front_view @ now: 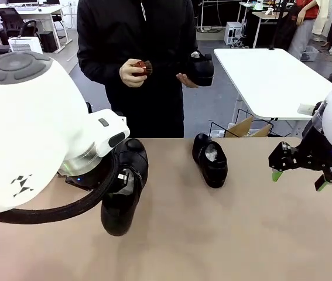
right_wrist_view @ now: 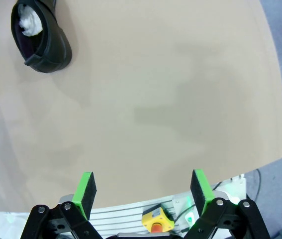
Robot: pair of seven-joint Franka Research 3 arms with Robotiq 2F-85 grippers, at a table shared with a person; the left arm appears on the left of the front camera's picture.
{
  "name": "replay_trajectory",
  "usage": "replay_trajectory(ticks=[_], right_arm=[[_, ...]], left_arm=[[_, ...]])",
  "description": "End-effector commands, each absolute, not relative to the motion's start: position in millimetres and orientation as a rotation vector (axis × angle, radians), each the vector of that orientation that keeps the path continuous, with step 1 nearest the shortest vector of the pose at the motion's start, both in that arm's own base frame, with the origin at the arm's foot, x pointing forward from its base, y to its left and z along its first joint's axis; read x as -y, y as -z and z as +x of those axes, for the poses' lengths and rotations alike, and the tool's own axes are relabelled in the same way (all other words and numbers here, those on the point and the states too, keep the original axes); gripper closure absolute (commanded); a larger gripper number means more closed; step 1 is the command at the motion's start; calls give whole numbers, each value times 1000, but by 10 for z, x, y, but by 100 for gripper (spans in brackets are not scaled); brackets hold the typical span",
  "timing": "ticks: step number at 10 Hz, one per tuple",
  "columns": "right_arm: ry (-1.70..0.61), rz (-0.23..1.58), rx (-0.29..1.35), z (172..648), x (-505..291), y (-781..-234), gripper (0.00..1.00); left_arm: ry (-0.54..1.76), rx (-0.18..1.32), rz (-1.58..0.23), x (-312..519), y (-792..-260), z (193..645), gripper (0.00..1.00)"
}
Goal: Organize the shoes by placing them on the stand.
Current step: Place the Shoe from the middle of the table onto the Shoes Stand.
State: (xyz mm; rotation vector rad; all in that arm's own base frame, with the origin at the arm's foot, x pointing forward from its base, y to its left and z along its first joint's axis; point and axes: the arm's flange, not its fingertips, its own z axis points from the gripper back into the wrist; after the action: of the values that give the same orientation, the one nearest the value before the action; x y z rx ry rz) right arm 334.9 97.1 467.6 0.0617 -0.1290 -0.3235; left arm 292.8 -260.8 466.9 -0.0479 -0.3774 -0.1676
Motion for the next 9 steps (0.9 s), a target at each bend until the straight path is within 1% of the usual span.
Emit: replay_trajectory(ticks=[1,2,3,6,9], right_arm=[[310,80,126,3353,-972,-4682,0],[310,80,126,3353,-972,-4682,0],[310,80,126,3353,-972,-4682,0],[310,80,126,3353,-972,-4682,0],[310,80,126,3353,-972,-4682,0]], left_arm=[[119,559,18,2301,-4823,3166,100],[136,618,-3,2223,-4814,3305,100],[140,633,-4,2152,-4763,3450,100],[46,733,-61,1987,-4682,3982,100],[-40,770,-85,1937,-4642,4391,100]])
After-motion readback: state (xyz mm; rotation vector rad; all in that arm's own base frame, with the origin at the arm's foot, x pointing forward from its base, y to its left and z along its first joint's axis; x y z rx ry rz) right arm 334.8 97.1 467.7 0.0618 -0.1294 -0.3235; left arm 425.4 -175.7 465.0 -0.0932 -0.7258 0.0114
